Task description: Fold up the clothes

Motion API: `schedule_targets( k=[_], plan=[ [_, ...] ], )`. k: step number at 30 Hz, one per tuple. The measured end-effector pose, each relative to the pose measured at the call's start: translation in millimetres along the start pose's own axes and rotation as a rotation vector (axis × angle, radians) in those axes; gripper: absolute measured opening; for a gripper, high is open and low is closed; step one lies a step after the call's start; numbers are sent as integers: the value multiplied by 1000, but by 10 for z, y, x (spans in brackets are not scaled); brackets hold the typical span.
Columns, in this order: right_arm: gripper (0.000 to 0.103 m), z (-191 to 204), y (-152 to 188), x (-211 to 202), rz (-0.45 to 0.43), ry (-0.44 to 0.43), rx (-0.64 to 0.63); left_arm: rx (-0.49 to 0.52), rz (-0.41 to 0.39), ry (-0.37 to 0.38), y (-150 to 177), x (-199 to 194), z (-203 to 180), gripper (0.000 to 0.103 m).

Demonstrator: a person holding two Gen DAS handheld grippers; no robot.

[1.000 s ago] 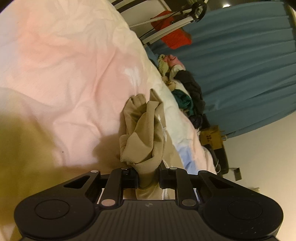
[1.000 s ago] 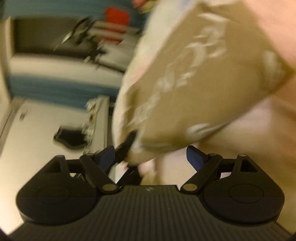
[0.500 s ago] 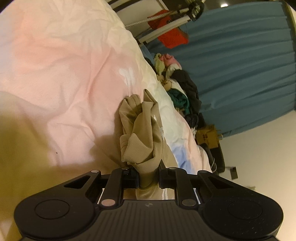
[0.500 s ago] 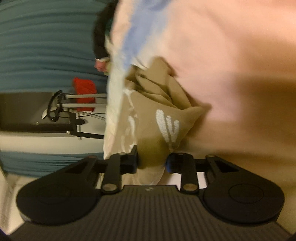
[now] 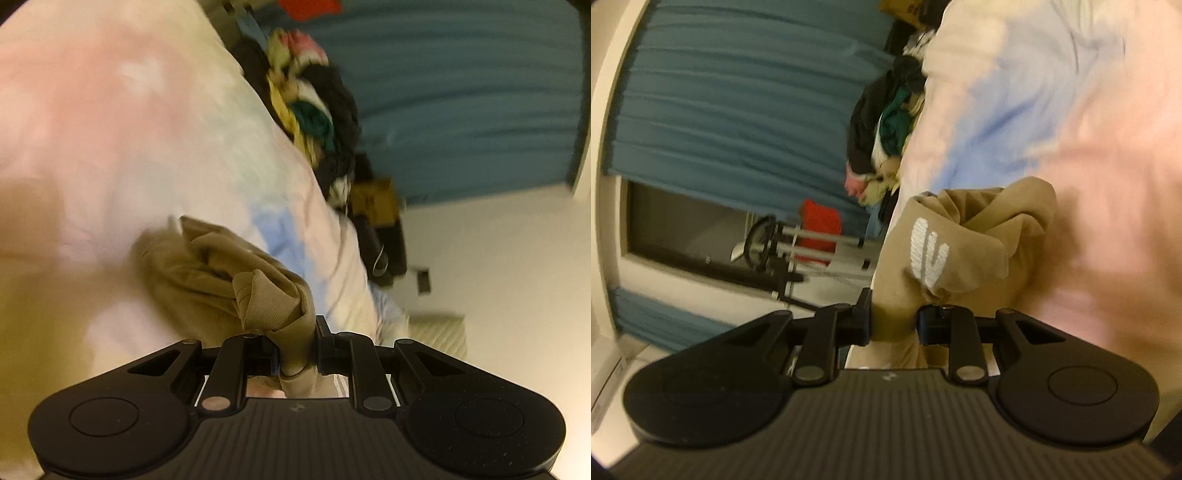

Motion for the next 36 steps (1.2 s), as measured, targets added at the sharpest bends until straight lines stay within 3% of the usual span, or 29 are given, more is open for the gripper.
schedule_targets(
  k=[5,8,12,16,18,20,23,25,28,31,36],
  plan=[
    [26,102,-875,268,-64,84,-13,130,83,-63,-247,956,-745,19],
    [26,309,-1469,488,-180,147,-96,207,104,-41,-399,1608,-1242,18],
    [26,639,-2180,723,-356,102,-218,268,67,25,-539,2295,-1559,18],
    [26,530,-2547,980,-455,83,-326,337,40,81,-644,2957,-1776,18],
    [26,266,-2572,1117,-446,133,-373,372,27,108,-692,3286,-1878,19],
    [26,-103,-2490,1214,-393,194,-382,421,47,50,-564,3539,-1603,19],
    [26,-643,-2285,1309,-292,277,-347,481,95,-53,-355,3617,-1095,18],
    [26,-886,-2103,1280,-245,298,-315,560,93,-83,-211,3532,-926,18],
    [26,-1061,-1860,1224,-214,325,-313,652,103,-126,-34,3428,-736,19],
    [30,-1208,-1787,1238,-143,381,-260,713,109,-171,54,3362,-605,29],
    [30,-987,-1659,937,-97,439,-250,787,80,-182,204,2853,-854,41]
  ],
)
Point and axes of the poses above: each gripper's, at about its wrist camera, not at the fingertips, and x roughly the way its jaws point, z to its left, y to its underside, the point moved 5 cm from there along x, roughly the way its jaws point
